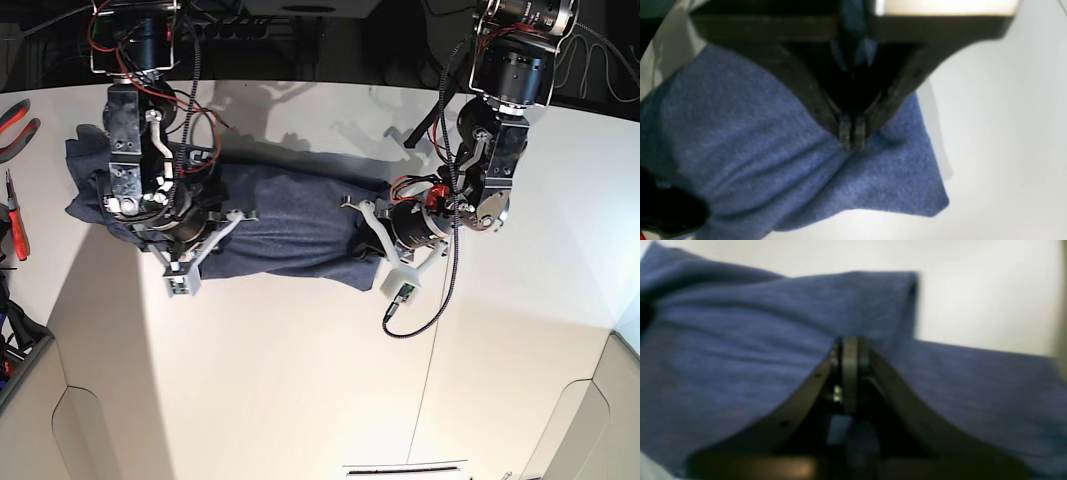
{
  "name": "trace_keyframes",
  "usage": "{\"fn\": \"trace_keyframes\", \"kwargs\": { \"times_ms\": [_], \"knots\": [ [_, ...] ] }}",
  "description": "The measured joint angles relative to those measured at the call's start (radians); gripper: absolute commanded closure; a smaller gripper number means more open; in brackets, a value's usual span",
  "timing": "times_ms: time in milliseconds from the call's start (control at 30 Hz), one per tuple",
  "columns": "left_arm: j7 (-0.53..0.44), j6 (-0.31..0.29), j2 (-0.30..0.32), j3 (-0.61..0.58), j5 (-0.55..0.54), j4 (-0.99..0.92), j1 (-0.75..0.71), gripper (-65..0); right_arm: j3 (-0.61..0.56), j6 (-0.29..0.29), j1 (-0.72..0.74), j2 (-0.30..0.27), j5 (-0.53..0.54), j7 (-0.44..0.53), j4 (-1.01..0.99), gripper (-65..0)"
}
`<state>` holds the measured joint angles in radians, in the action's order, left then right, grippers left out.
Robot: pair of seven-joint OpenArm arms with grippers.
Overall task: Layout the t-shirt on the table in an organized manner, then fold the t-shirt properly
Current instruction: 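Grasp the strip end near the 'HUG' print with the right gripper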
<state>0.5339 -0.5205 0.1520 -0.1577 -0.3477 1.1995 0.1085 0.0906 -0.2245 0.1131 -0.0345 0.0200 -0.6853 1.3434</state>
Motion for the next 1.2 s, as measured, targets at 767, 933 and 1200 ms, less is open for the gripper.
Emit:
{"fn": "trace_keyframes", "kwargs": {
  "times_ms": [767,933,1200],
  "knots": [
    [0.000,0.007,0.006,0.000,0.011,0.001,0.000,0.0,0.428,-0.138,-0.039,-0.089,0.188,-0.209,0.443,-18.3],
    [0.000,0.007,0.006,0.000,0.011,0.001,0.000,0.0,0.475,-0.142,-0.043,-0.150,0.156,-0.209,0.436,-29.7],
    [-0.001,0.008,0.006,0.000,0.011,0.001,0.000,0.0,0.541,-0.174,-0.041,-0.209,0.300,-0.246,0.281,-29.7]
  ]
}}
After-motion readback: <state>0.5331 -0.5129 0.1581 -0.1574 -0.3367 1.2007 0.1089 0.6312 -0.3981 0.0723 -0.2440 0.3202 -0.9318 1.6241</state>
